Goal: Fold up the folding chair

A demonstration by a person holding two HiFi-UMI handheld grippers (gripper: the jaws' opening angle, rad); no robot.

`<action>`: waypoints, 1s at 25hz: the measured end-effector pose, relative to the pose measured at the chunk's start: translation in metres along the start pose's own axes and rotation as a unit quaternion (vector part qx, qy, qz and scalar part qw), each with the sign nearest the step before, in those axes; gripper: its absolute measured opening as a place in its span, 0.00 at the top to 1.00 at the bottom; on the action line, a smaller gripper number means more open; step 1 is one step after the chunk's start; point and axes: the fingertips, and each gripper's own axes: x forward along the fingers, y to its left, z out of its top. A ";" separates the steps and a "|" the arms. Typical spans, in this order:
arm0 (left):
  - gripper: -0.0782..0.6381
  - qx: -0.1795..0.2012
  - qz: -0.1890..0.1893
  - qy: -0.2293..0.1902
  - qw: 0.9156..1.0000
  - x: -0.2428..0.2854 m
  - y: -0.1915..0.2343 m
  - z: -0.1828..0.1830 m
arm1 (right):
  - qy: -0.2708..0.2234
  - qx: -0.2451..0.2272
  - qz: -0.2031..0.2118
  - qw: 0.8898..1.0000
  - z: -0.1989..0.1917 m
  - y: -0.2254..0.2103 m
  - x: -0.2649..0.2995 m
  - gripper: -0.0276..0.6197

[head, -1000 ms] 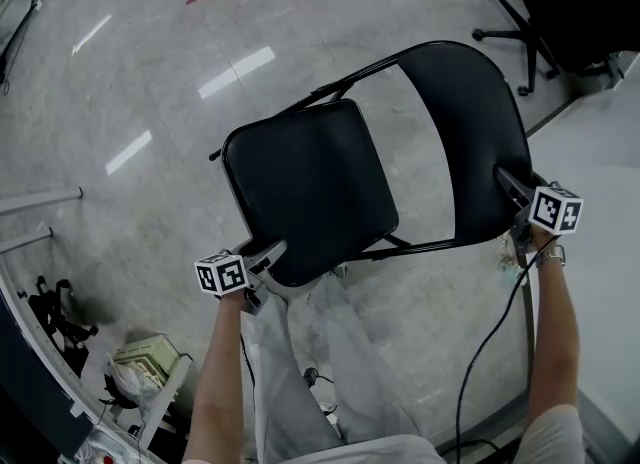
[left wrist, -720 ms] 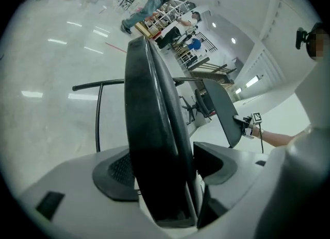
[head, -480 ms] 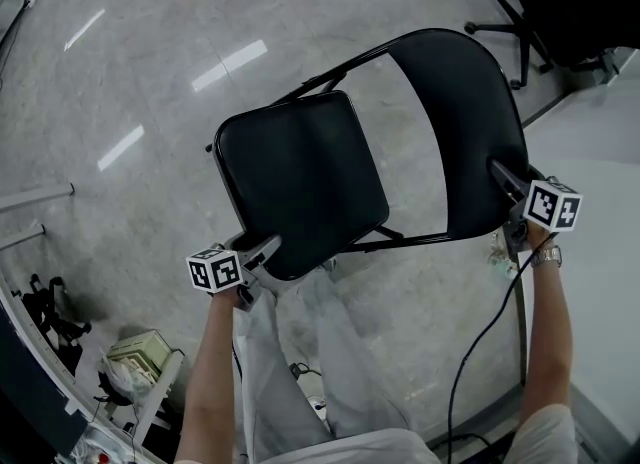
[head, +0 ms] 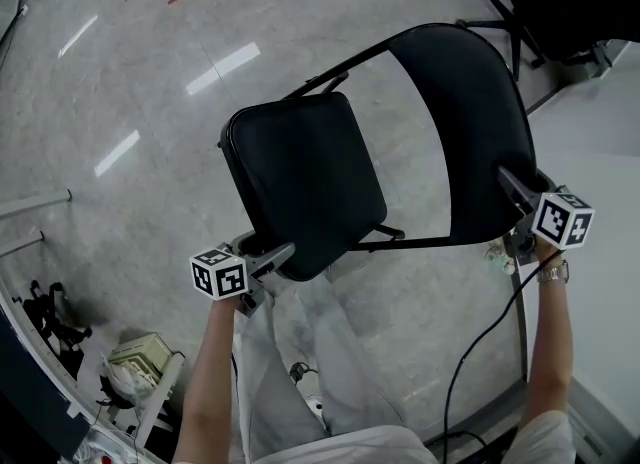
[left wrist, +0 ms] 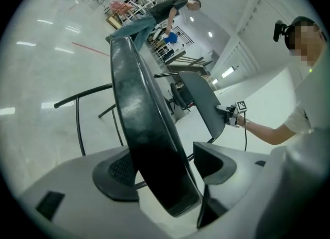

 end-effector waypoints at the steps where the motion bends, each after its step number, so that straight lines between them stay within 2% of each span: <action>1: 0.42 0.006 -0.005 0.003 1.000 0.001 -0.007 0.001 | -0.005 0.000 -0.001 1.000 0.002 0.003 -0.005 0.56; 5: 0.42 0.035 -0.032 0.006 0.999 0.008 -0.041 0.012 | -0.031 -0.008 0.009 0.999 0.017 0.024 -0.030 0.56; 8: 0.42 0.070 -0.053 0.009 0.996 0.019 -0.074 0.021 | -0.055 -0.020 0.011 0.998 0.030 0.042 -0.051 0.56; 11: 0.42 0.114 -0.068 0.017 0.991 0.034 -0.102 0.028 | -0.080 -0.011 0.018 0.997 0.040 0.054 -0.065 0.56; 15: 0.42 0.149 -0.079 0.028 0.985 0.052 -0.132 0.037 | -0.088 0.000 0.028 0.996 0.051 0.061 -0.080 0.56; 25: 0.42 0.214 -0.078 0.047 0.973 0.098 -0.178 0.053 | -0.107 -0.025 -0.007 0.994 0.065 0.069 -0.099 0.56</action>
